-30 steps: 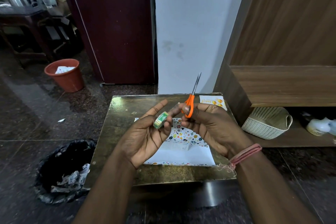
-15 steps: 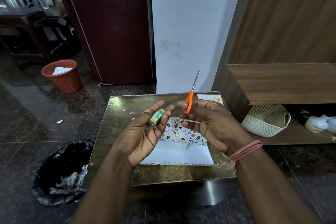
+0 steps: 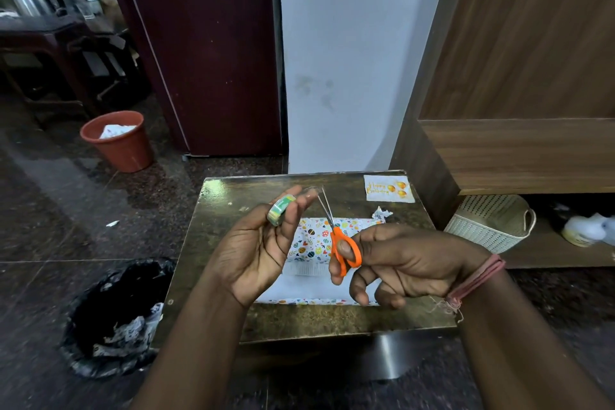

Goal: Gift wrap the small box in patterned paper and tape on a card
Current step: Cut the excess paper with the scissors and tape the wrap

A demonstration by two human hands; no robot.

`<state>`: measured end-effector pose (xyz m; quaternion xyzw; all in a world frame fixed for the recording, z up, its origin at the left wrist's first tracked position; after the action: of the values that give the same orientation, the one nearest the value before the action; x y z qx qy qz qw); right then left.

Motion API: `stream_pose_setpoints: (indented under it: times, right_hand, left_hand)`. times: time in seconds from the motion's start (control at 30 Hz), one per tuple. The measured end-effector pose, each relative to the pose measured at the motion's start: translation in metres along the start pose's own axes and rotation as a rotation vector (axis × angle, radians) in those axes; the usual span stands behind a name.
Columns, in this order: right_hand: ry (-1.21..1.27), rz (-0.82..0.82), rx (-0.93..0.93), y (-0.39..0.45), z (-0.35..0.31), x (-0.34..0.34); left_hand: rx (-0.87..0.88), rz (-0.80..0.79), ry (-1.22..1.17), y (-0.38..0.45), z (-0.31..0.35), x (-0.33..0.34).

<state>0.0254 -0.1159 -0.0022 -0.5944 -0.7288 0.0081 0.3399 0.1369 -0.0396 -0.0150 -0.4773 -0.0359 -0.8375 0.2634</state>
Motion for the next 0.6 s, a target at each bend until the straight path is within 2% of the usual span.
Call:
stream_pose_setpoints:
  times: [0.13, 0.37, 0.6]
  right_hand:
    - [-0.022, -0.043, -0.001, 0.0011, 0.0011, 0.0037]
    - [-0.008, -0.015, -0.022, 0.0045, -0.0002, 0.0025]
    - [-0.023, -0.055, 0.023, -0.0021, 0.005, 0.0009]
  left_hand:
    - [0.001, 0.01, 0.02, 0.0007, -0.0011, -0.0007]
    - [-0.036, -0.032, 0.059, 0.0008, -0.0068, 0.0021]
    - [-0.016, -0.045, 0.012, -0.0003, -0.0004, 0.0008]
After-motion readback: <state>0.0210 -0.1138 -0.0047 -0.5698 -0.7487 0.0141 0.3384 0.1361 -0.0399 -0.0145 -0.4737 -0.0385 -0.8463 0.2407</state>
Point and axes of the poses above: each hand's wrist, its own y-axis towards the middle knuckle, its own x-axis out of the palm, z = x × y, the point moved 9 cm from there along y, towards the middle knuckle, and after that the axes turned 13 degrees about y, right-handed, at the moved point
